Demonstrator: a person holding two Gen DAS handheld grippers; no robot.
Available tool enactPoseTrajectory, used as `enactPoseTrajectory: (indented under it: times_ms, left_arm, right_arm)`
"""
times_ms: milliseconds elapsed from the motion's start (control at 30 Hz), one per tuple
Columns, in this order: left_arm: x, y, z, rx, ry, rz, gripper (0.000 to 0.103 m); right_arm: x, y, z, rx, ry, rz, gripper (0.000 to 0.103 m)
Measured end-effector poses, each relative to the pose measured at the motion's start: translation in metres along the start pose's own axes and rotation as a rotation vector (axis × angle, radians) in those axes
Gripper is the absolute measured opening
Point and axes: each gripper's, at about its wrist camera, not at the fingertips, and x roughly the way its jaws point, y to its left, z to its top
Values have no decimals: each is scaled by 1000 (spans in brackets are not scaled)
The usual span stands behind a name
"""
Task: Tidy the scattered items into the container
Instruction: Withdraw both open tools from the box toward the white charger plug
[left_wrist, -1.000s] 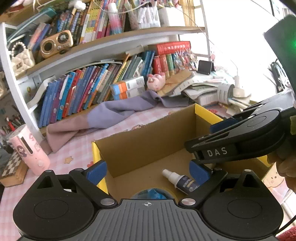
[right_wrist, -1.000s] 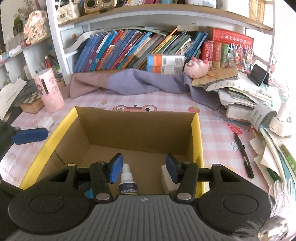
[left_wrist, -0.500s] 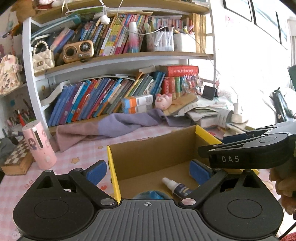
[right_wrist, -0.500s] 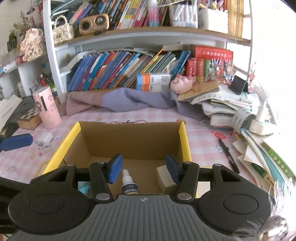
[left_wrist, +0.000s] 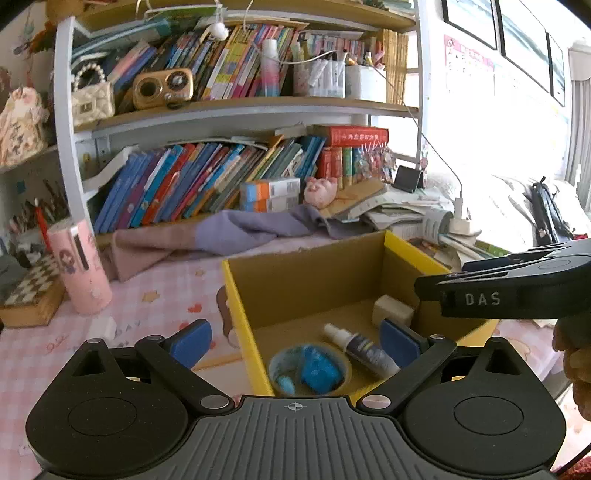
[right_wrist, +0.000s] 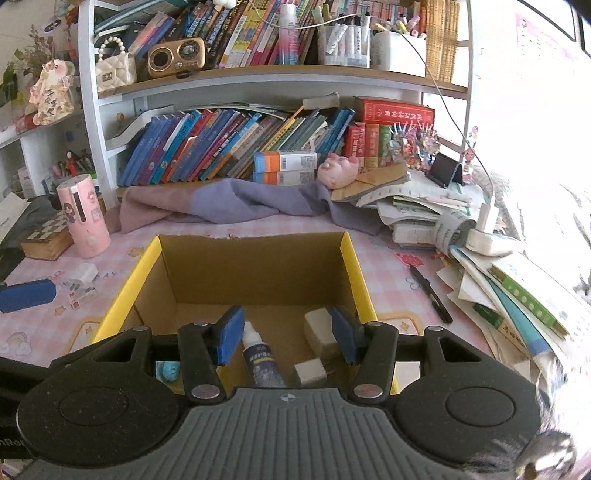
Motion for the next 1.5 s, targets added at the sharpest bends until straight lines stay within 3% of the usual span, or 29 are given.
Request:
enactPoseTrajectory:
  times_ms: [733,1500]
  left_arm:
    - [-73,63,-45,-12,8,-43,100]
    - [-128,108,-92,0,85,-16,100]
  right_arm:
    - [-60,91,-55,16,4,-102,53]
    - [-94,169,-108,45,95,-55,55]
